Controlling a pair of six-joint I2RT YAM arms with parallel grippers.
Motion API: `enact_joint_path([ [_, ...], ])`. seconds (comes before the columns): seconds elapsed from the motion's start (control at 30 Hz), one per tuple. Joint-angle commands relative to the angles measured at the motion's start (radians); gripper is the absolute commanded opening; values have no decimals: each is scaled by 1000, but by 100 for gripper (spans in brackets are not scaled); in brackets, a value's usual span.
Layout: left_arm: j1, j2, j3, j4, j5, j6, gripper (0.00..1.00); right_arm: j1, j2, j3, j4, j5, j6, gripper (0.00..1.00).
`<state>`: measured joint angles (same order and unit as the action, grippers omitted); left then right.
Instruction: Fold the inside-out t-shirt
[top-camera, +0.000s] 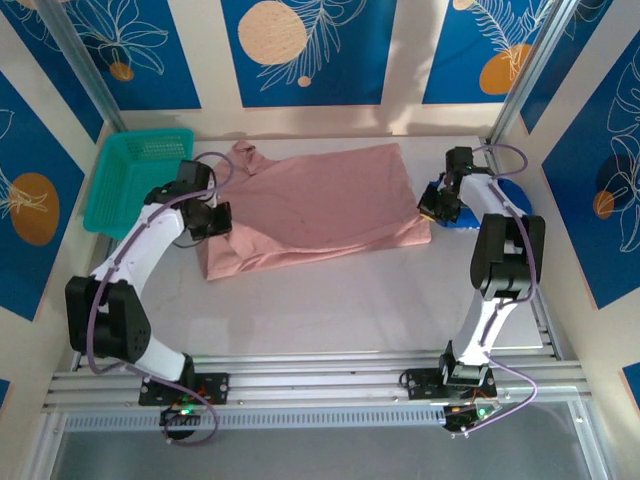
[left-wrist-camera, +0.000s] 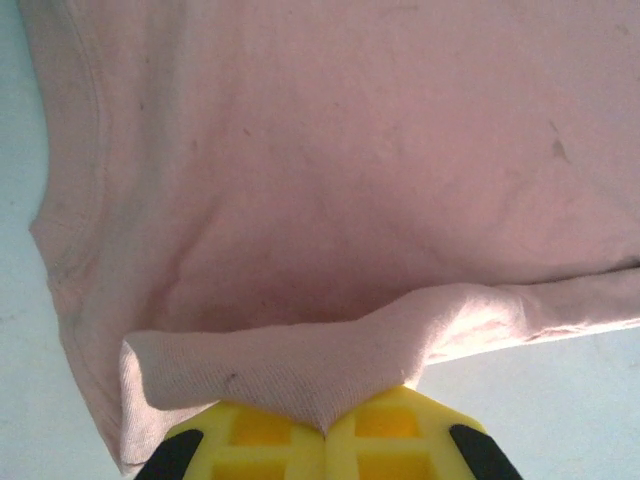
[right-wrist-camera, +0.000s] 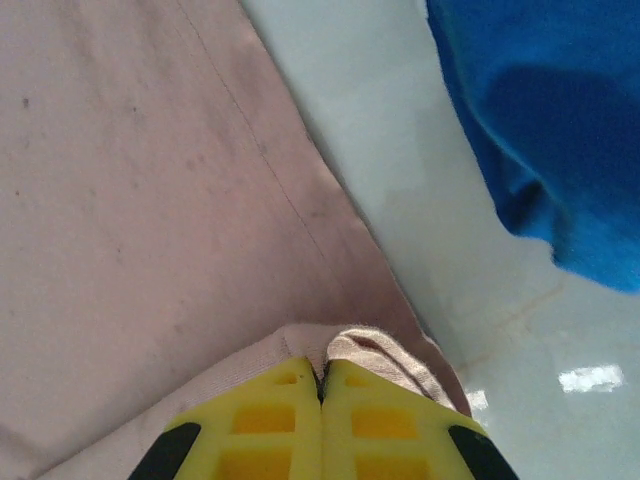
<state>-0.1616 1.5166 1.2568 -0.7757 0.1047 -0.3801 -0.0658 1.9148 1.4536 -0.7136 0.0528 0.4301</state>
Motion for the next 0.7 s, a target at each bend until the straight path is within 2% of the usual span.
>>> enact_joint_path([
  [0.0, 35, 19, 43, 4, 26, 38, 0, 16, 38, 70, -48, 10, -25, 2],
  [0.33, 78, 60, 59, 20, 45, 47, 0, 54, 131, 205, -98, 66, -56, 2],
  [0.67, 83, 115, 121, 36, 53, 32, 0, 73, 198, 331, -143, 110, -83, 2],
])
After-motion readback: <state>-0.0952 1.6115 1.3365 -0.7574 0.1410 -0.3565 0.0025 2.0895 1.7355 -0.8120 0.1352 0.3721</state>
